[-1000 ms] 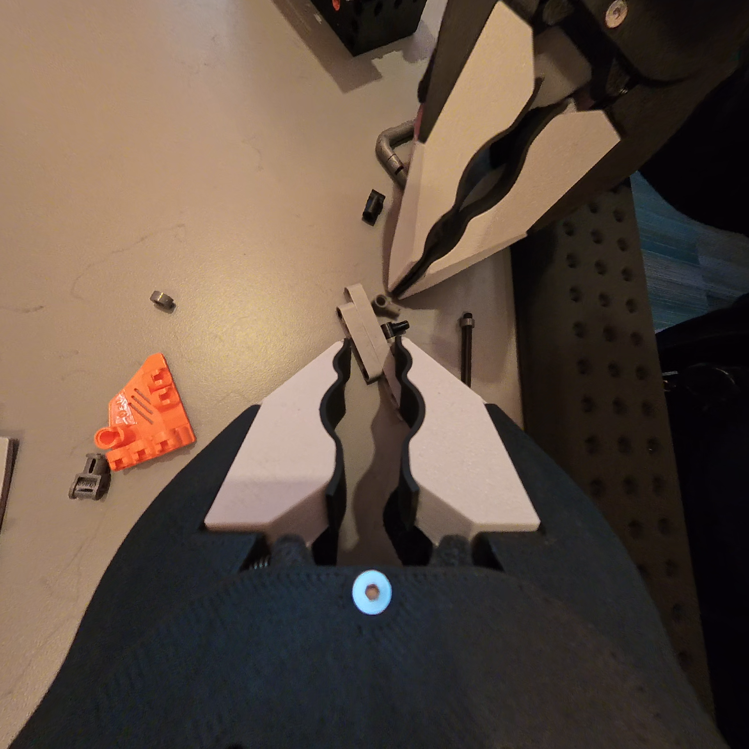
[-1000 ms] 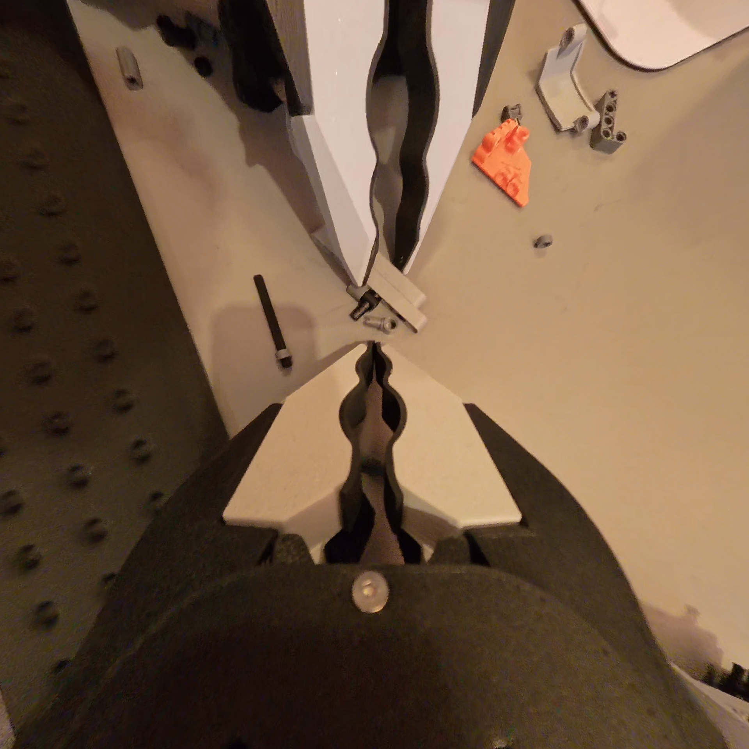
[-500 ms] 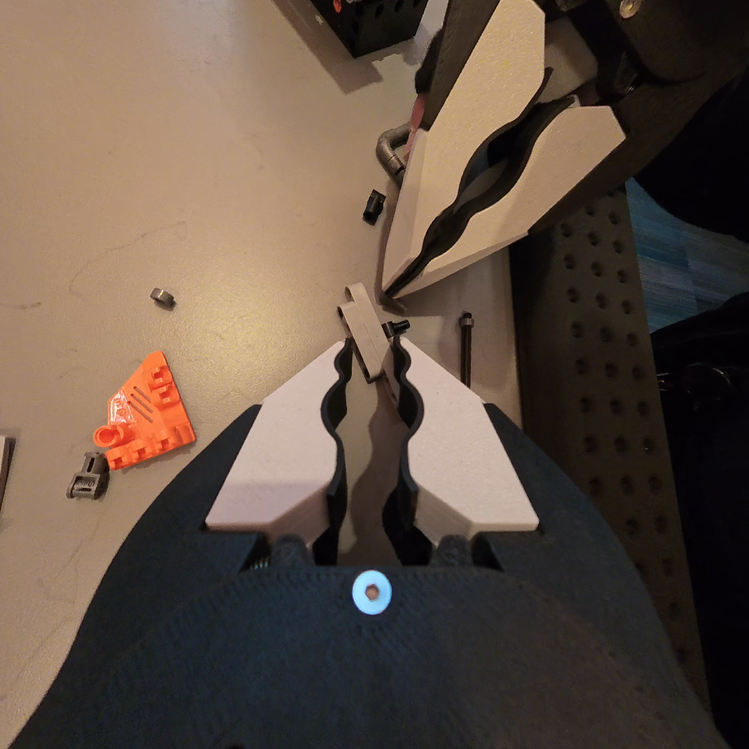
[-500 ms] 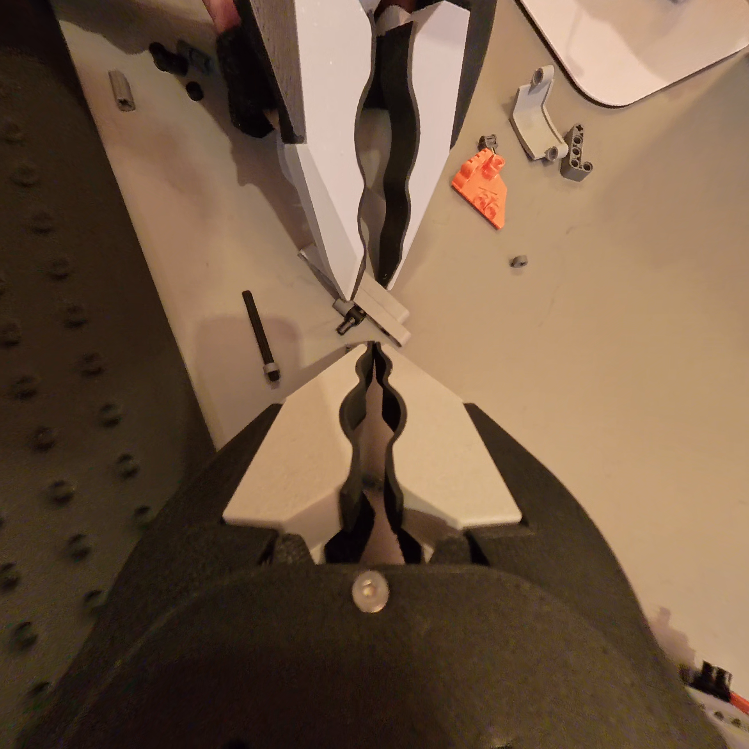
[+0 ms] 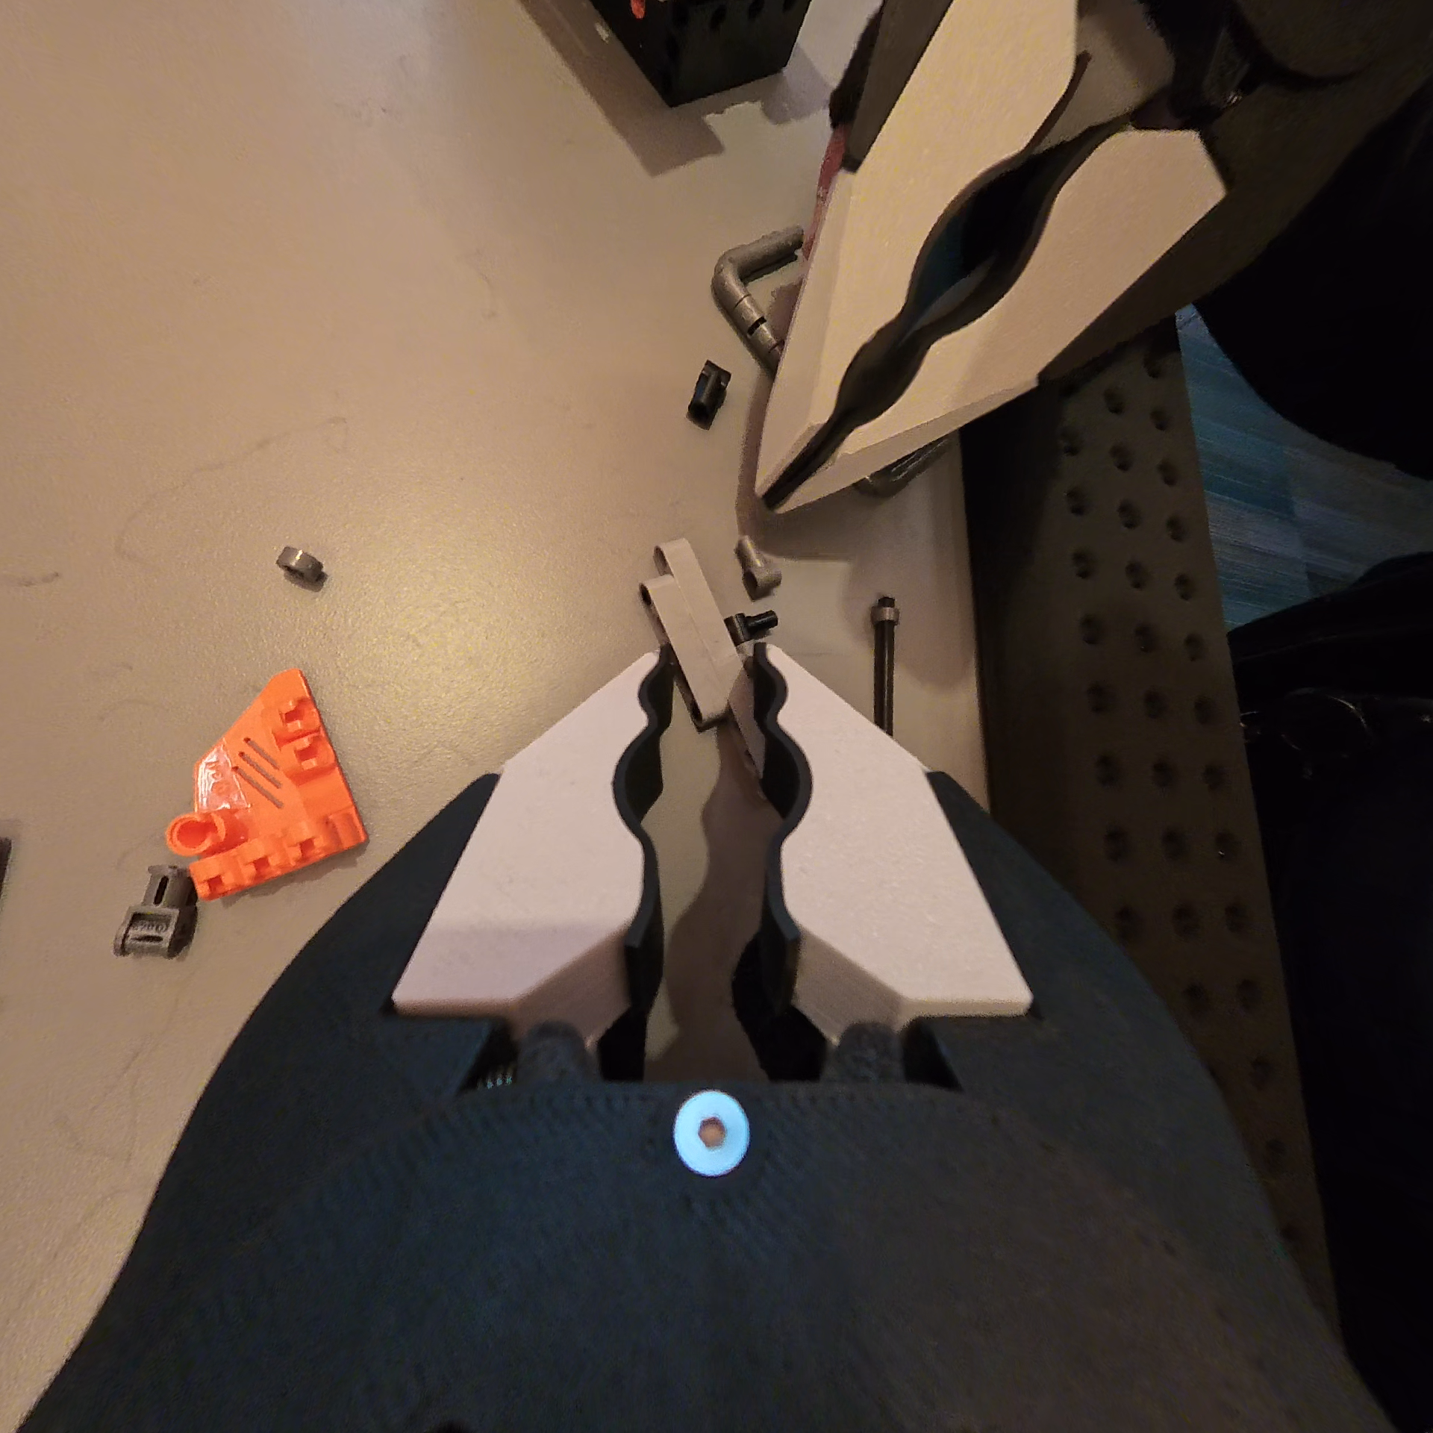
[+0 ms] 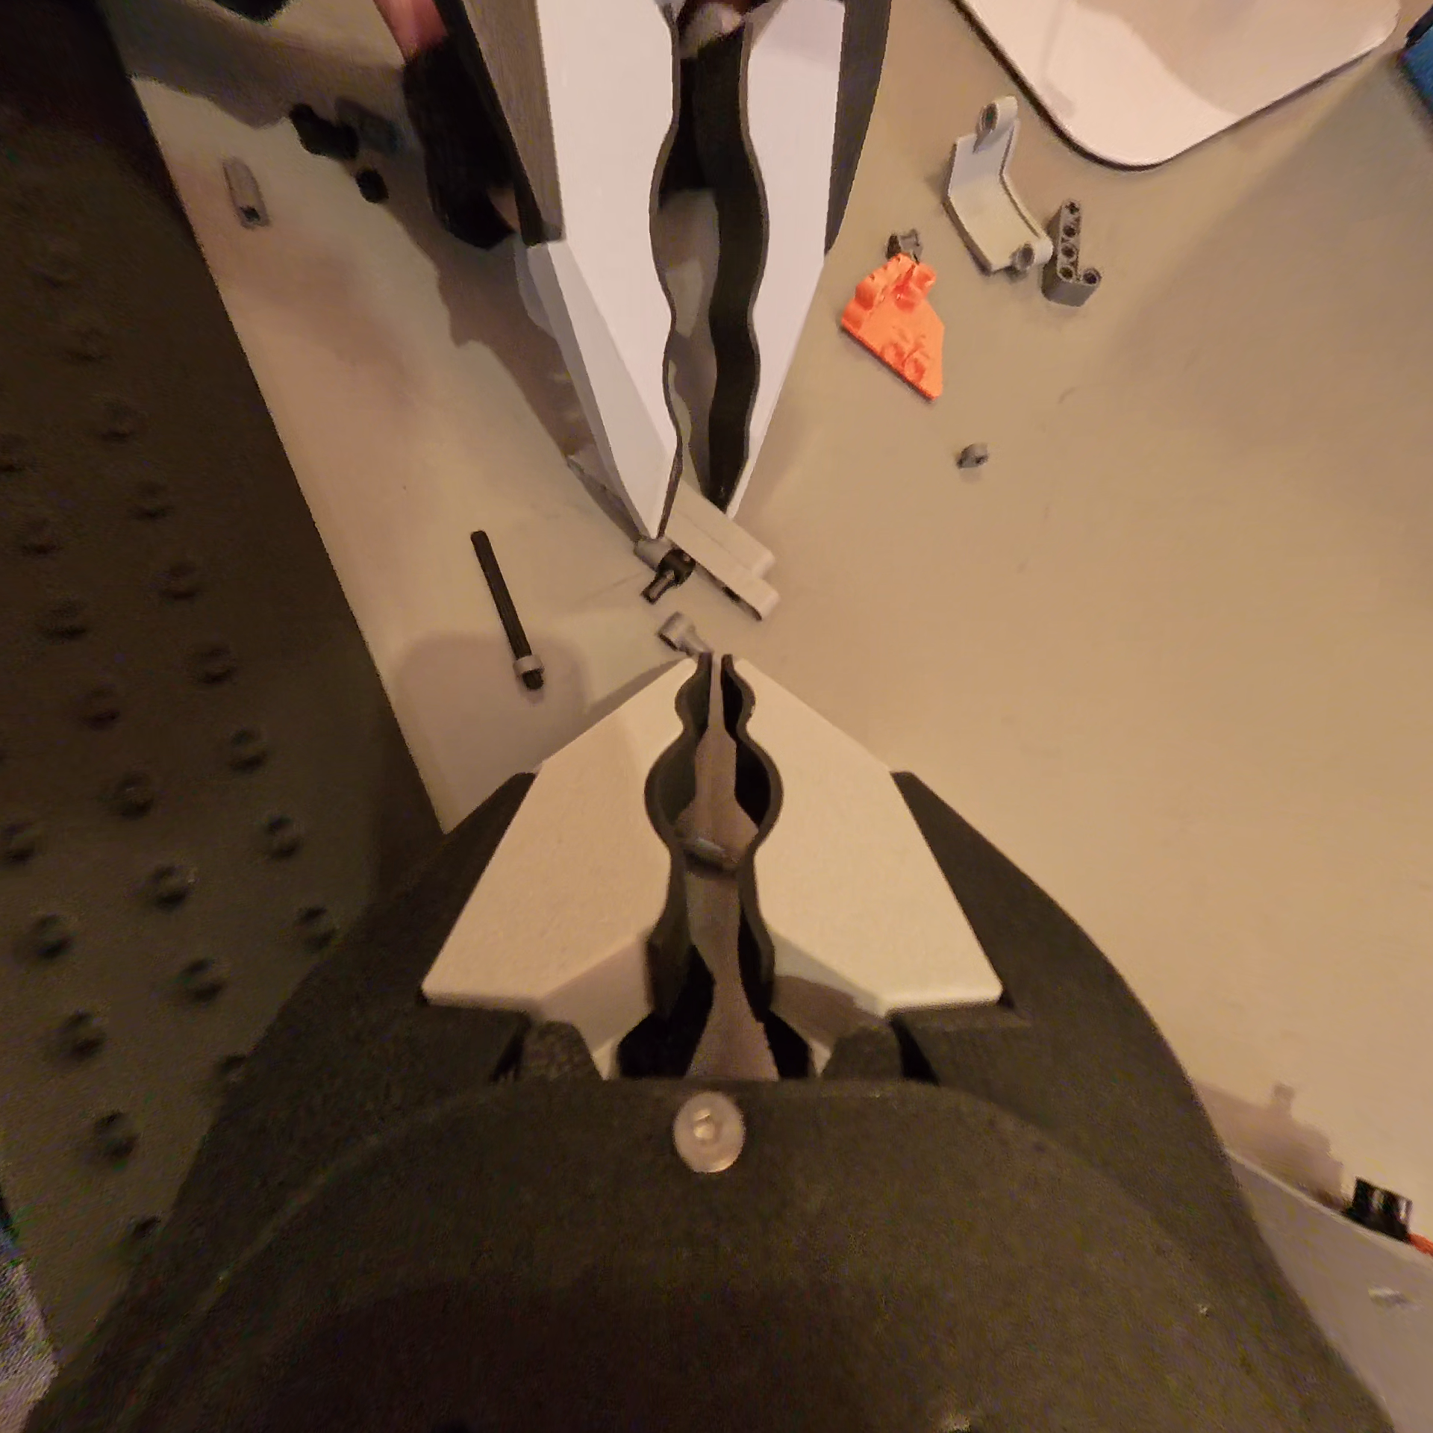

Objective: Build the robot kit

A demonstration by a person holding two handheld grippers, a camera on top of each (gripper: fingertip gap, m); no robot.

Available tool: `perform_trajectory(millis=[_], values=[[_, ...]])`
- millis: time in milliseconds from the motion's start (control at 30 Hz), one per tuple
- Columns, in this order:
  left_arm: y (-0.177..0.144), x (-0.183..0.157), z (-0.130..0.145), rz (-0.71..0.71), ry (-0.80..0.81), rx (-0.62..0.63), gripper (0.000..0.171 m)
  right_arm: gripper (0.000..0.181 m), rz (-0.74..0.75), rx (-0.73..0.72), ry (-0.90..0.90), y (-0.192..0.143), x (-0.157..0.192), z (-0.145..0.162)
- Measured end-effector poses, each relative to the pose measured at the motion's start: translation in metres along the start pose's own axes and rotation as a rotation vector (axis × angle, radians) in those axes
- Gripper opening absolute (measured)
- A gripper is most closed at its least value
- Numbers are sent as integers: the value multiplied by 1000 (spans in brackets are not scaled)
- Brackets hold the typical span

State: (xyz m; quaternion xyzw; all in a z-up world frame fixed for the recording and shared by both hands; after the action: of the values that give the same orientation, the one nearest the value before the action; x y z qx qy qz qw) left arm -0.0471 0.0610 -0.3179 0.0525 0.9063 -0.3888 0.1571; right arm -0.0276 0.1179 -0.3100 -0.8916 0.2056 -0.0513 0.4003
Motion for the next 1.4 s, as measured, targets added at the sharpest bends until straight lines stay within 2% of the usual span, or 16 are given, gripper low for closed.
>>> perform_trajectory(millis=[167,433,567,900,1167,1267,1400], values=[[0,-1,1,2,0,6,18,12,-26,42,-30,3,5,-3],[-1,-1,1,3,-1,9,18,13,-20,67,137,0,13,-4],[0,-1,1,4,-2,8,18,19,-39,81,189,12,12,1],[2,-1,-1,5,7,8,16,13,-51,35,152,18,5,-5],[3,-1,-1,23,4,5,14,19,-76,13,138,12,6,-1],[3,0,-2,27,7,7,14,8,-84,15,123,14,10,-1],[4,0,-3,29,13,13,13,6,-86,10,96,18,11,-4]])
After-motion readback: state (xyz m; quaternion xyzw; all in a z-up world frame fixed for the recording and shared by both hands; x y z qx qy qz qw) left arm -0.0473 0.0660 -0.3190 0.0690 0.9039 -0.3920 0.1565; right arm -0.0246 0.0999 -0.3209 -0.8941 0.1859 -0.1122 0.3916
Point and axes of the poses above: each gripper's, where its closed fingertips meet, y out along the fingers, z out of its underside, x = y × z across the jaws, the point moved 2 cm from there along -y, back along the fingers, and after that the axes turned 2 degrees about -z, right-handed, at the moved point
